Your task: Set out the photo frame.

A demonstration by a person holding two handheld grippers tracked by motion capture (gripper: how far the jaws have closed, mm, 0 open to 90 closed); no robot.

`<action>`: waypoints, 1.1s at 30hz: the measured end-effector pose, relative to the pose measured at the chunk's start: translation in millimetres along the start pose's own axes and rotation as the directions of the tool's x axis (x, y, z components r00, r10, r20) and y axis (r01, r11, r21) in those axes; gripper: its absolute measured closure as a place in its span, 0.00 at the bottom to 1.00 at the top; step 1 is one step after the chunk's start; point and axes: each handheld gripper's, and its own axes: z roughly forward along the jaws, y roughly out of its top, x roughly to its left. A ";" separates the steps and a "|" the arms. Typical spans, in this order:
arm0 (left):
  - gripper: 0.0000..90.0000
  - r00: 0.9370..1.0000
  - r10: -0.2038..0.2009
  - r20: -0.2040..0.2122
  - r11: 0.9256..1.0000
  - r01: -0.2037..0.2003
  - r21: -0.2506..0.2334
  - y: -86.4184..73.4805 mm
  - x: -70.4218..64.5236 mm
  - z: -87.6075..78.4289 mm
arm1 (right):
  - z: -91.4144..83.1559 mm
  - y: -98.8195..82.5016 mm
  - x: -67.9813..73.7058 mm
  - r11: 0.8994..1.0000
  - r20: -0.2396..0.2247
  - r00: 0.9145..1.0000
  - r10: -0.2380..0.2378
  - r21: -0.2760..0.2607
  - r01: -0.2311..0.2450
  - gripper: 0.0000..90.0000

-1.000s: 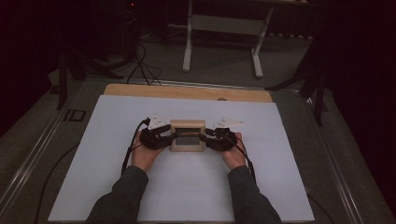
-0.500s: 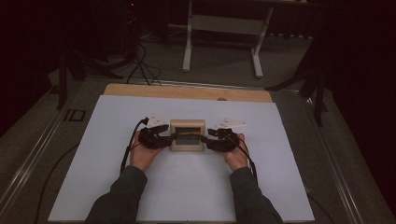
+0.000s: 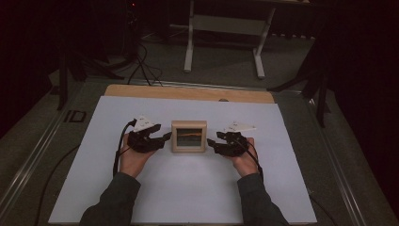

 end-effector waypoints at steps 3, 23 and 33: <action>0.48 1.000 -0.001 -0.009 1.000 0.001 -0.010 -0.7 0.8 -10.0 | -7.8 -1.5 -0.4 1.000 0.011 1.000 -0.002 -0.002 0.002 0.49; 0.48 0.998 -0.034 -0.052 0.998 0.031 -0.059 -25.6 14.6 -60.5 | -71.5 -37.0 -14.4 0.996 0.123 0.992 0.018 -0.088 -0.007 0.43; 0.48 0.997 -0.048 -0.066 0.998 0.046 -0.030 -46.8 25.6 -73.3 | -100.5 -56.3 -21.3 0.993 0.156 0.988 -0.002 -0.115 0.020 0.42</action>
